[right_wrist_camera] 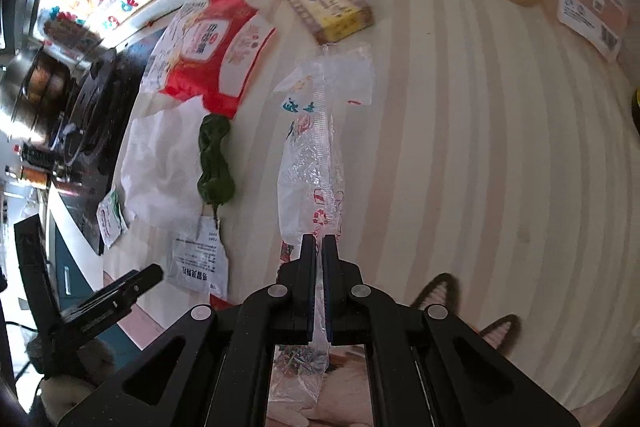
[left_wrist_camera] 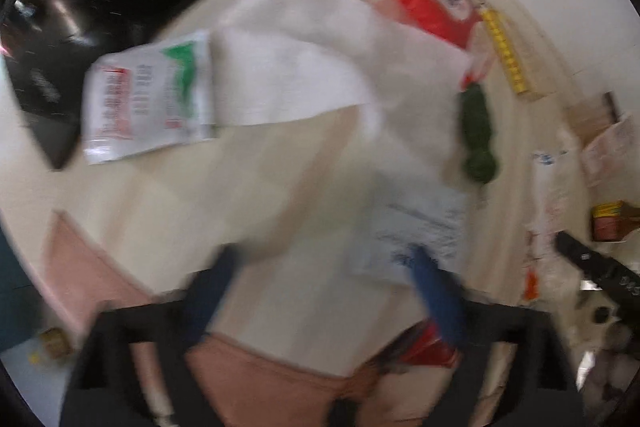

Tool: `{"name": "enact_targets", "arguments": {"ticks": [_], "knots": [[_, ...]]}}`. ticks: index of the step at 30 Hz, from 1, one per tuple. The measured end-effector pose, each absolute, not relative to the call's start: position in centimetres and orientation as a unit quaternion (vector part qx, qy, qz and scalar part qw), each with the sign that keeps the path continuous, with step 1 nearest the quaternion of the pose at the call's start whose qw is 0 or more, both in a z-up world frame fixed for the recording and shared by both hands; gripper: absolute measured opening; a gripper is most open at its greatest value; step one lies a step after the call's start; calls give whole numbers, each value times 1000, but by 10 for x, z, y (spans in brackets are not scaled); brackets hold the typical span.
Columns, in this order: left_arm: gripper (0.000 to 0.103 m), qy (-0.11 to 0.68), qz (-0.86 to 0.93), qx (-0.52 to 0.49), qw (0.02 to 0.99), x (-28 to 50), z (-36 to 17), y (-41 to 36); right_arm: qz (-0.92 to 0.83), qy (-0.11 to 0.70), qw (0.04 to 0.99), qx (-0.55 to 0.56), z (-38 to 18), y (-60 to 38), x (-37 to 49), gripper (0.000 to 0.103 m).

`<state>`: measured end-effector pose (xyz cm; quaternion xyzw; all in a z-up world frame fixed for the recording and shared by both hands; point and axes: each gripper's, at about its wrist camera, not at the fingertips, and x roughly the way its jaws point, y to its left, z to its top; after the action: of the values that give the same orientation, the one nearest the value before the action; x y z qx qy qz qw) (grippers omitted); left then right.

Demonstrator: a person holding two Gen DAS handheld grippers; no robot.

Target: Collect trash

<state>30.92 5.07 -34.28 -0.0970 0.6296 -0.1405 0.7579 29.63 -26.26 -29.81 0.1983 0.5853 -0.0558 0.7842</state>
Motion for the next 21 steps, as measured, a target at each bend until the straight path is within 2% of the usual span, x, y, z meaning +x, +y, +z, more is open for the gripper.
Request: {"name": "enact_targets", "arguments": {"ticks": [4,7,11,12,13,14,15,16,17,19,21], "knots": [[103,662,-118,-15,740,320,-346,25,-63,580,783,213,-296,-283,292,3],[96,656,-120,-44,744,322,-335,23,-69,575,786,218,-293,-296,291,3],[95,641,-152,-21,752,325,-319,-9,-78,568,789,222,-294,-309,289,3],[86,642,-153,-7,751,326,-321,-19,-80,569,787,223,-296,-312,288,3],[68,648,-153,4,746,329,-326,-29,-82,570,786,225,-299,-314,288,3],[68,645,-142,29,750,330,-326,-39,-82,572,784,226,-301,-315,287,3],[60,641,-140,44,754,331,-324,-46,-82,573,783,227,-303,-316,287,3],[48,636,-133,67,757,330,-323,-54,-82,574,782,227,-305,-316,286,3],[41,632,-125,83,761,330,-321,-59,-83,575,782,226,-306,-316,285,3],[0,629,-128,85,762,329,-317,-61,-83,575,782,227,-308,-317,282,3],[0,633,-129,76,759,327,-316,-61,-84,575,781,226,-309,-318,281,3]]}}
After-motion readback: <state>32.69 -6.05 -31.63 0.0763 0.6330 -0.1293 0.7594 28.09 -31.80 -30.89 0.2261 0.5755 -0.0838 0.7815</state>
